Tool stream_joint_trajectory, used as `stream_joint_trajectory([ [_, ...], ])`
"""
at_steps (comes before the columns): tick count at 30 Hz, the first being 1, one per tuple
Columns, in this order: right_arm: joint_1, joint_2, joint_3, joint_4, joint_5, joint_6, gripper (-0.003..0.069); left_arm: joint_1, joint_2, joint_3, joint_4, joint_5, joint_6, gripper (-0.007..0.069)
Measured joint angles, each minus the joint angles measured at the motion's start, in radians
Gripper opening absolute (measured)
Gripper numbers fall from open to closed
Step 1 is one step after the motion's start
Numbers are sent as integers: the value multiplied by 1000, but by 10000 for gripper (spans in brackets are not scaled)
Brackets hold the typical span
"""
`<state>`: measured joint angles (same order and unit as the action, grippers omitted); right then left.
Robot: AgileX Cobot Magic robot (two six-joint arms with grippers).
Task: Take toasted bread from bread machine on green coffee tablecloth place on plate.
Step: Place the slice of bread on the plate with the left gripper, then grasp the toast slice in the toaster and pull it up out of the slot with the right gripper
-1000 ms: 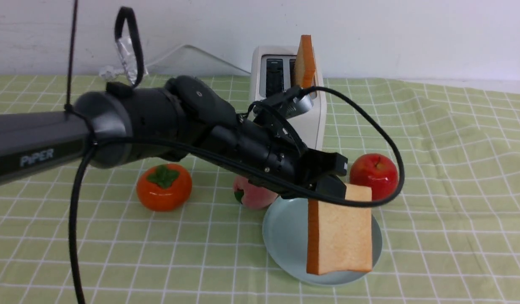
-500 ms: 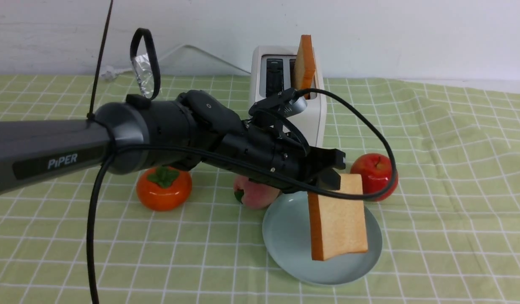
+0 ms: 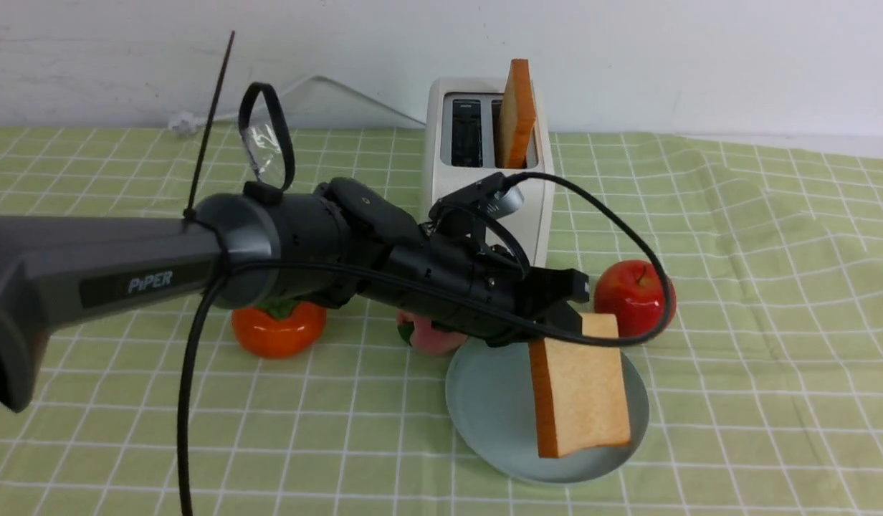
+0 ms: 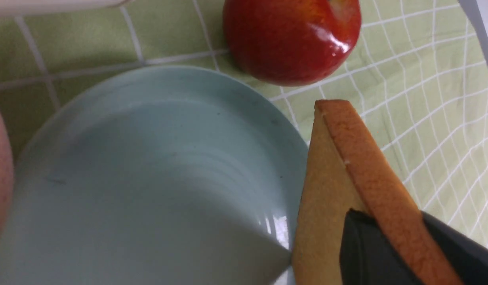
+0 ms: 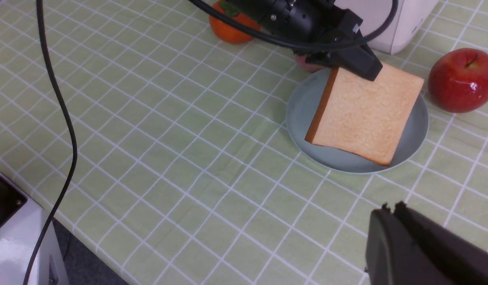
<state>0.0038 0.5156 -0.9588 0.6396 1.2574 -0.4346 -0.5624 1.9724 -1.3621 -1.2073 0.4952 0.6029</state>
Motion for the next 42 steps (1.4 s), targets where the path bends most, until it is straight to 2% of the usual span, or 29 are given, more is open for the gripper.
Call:
stream_joint_trajectory([
  [11,0,0,0,-3,0,0,3,0,5,-1,29,-27,53,119],
  [13,0,0,0,-3,0,-1,3,0,5,-1,45,-24,54,165],
  [14,0,0,0,-3,0,-1,3,0,5,-1,59,-22,55,211],
  [15,0,0,0,-3,0,-1,3,0,5,-1,61,-21,56,220],
  [17,0,0,0,-3,-1,-2,3,0,5,-1,76,-19,57,355],
  [19,0,0,0,-3,-2,-2,3,0,4,-1,80,-19,57,402],
  [20,0,0,0,-3,-2,-2,3,0,-5,-1,86,-22,57,464],
  [22,0,0,0,-3,-3,-2,3,0,-22,-1,105,-46,59,537],
  [25,0,0,0,-3,-3,-2,3,0,-66,-1,145,-105,77,596],
  [29,0,0,0,-3,-5,-2,3,0,-138,-1,199,-198,101,608],
  [32,0,0,0,-7,-9,-2,3,0,-208,-1,236,-229,106,584],
  [34,0,1,0,-23,-16,1,3,0,-285,-1,282,-230,106,511],
  [35,0,1,0,-26,-18,1,3,0,-292,0,282,-230,106,502],
  [38,0,21,-1,-58,-26,35,3,0,-427,26,375,-204,101,274],
  [39,0,37,-1,-67,-30,47,3,0,-478,46,417,-189,93,169],
  [40,0,43,-1,-69,-30,49,3,0,-486,50,423,-187,91,151],
  [41,0,59,-1,-74,-36,57,4,0,-546,76,459,-173,74,46],
  [42,0,78,-2,-75,-43,63,4,0,-579,103,482,-168,62,8],
])
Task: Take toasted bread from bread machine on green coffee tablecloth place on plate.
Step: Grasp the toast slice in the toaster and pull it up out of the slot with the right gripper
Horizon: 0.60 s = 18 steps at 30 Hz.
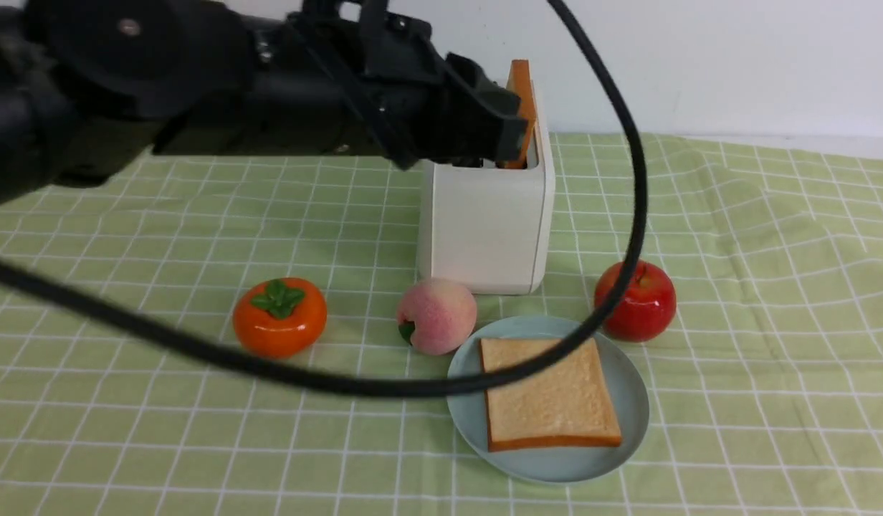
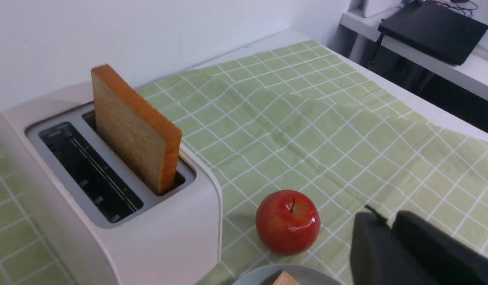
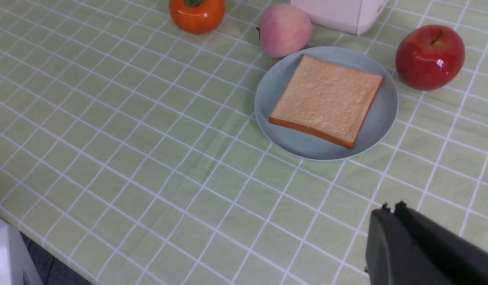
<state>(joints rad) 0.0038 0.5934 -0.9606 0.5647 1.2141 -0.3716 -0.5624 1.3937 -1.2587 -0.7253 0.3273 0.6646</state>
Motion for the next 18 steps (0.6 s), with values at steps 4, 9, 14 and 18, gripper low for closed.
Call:
stream_joint_trajectory([
  [4,0,92,0,0,-39,11,4,0,-179,161,82,-18,-103,-13],
  [9,0,238,0,79,-59,3,4,0,-406,384,99,-117,-172,-13],
  [14,15,379,-33,142,-95,-42,3,0,-574,541,99,-139,-181,-13],
  [18,141,544,-139,113,-182,-43,3,0,-715,666,99,-149,-181,-13],
])
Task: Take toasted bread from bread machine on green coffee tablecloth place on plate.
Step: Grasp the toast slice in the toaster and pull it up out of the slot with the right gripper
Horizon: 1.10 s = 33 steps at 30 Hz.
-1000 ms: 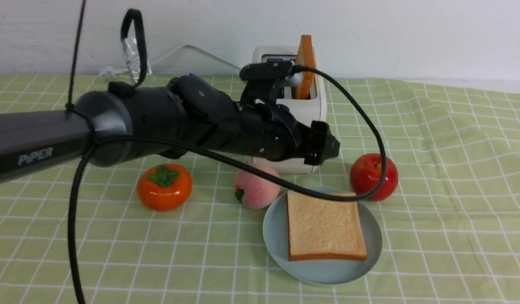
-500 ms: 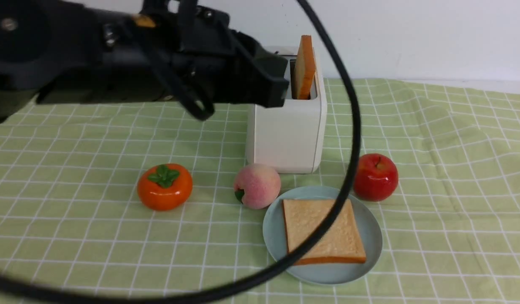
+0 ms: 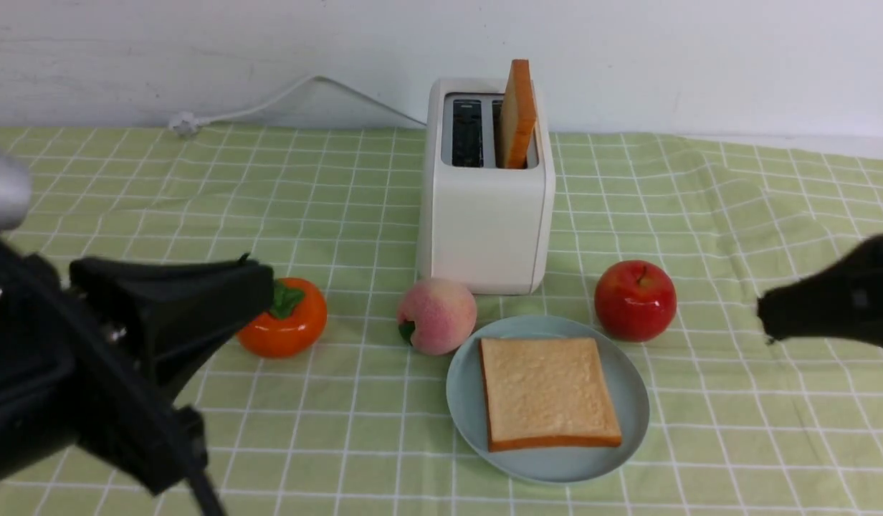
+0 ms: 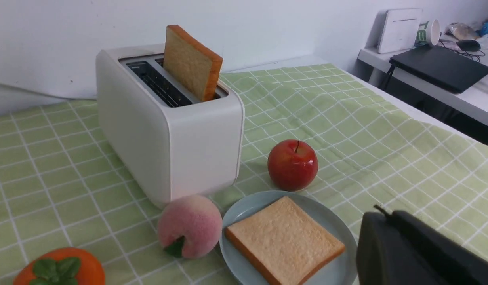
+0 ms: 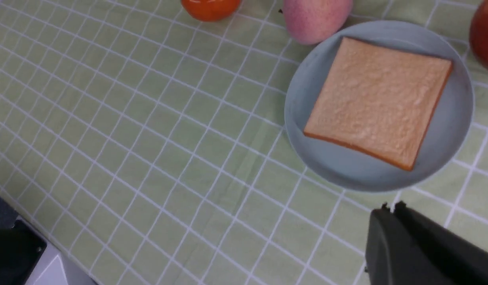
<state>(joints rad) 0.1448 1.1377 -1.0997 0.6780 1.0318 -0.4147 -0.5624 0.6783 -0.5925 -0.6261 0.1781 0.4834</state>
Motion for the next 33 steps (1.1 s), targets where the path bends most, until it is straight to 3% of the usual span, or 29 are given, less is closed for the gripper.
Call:
stream_joint_trajectory([
  [3,97,98,-81,-57,-61,29,3,0,-61,49,0,-20,0,-13],
  [6,215,245,-220,-190,-166,124,5,0,-111,88,0,-38,24,-13],
  [11,242,400,-390,-333,-259,264,38,0,-120,94,0,-43,47,-13],
  [15,242,551,-548,-417,-332,366,141,0,-120,95,0,-45,49,-13],
  [19,242,664,-654,-429,-373,407,297,0,-120,95,0,-45,49,-13],
  [21,242,732,-699,-442,-403,415,416,0,-120,95,0,-45,49,-13],
  [25,242,811,-738,-466,-469,421,530,0,-120,95,0,-45,49,-13],
  [29,242,861,-742,-484,-564,421,543,0,-120,95,0,-45,49,-13],
  [33,242,909,-746,-508,-656,421,458,0,-120,95,0,-45,49,-13],
])
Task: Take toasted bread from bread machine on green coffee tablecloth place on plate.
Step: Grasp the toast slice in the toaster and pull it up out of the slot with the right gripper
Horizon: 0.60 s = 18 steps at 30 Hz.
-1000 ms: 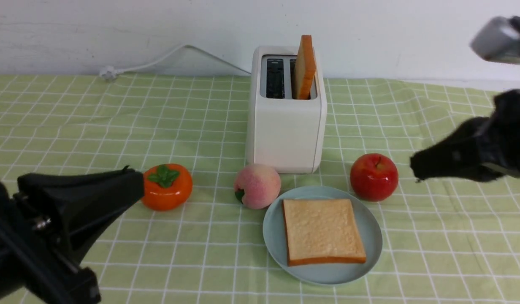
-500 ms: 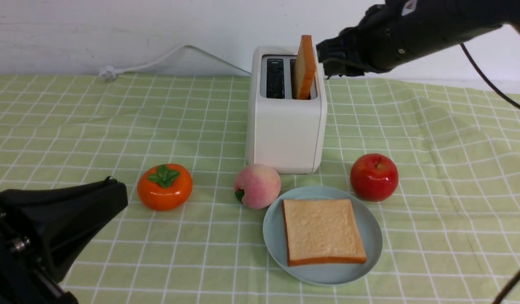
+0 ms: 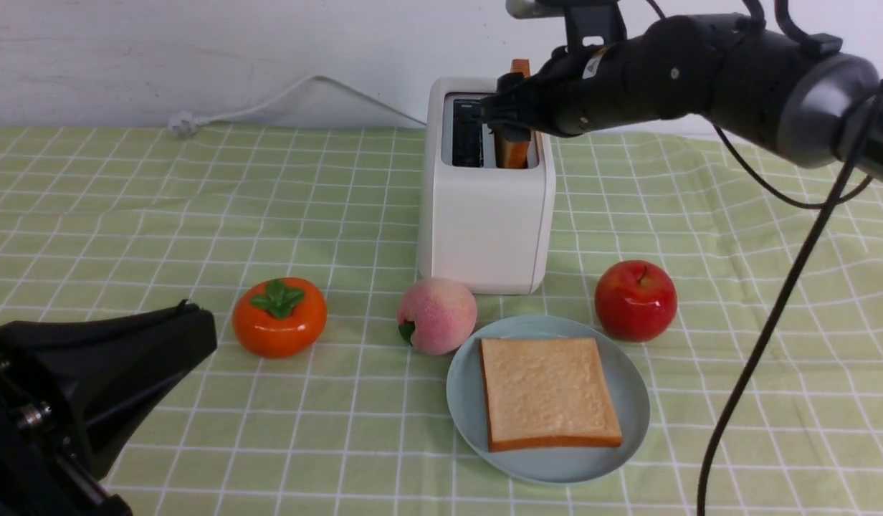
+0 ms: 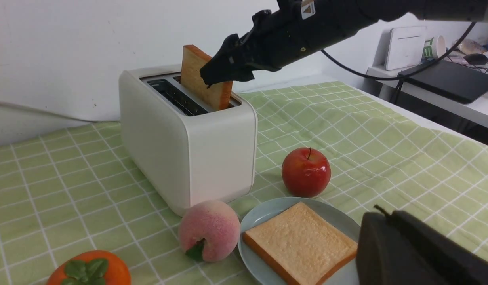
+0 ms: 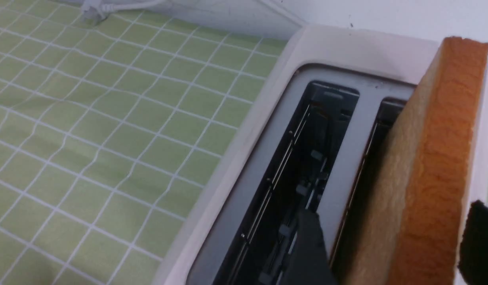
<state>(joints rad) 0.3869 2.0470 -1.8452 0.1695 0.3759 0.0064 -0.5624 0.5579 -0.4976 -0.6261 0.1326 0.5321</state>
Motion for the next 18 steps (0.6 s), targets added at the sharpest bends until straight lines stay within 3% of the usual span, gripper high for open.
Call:
stream_joint_trajectory([
  [3,0,7,-1,-1,-16,0,393,0,0,0,0,0,0,-13],
  [10,0,8,-4,-1,-24,0,141,0,1,0,0,0,0,-13],
  [18,0,4,-4,-1,-24,0,104,0,1,0,0,0,0,-13],
])
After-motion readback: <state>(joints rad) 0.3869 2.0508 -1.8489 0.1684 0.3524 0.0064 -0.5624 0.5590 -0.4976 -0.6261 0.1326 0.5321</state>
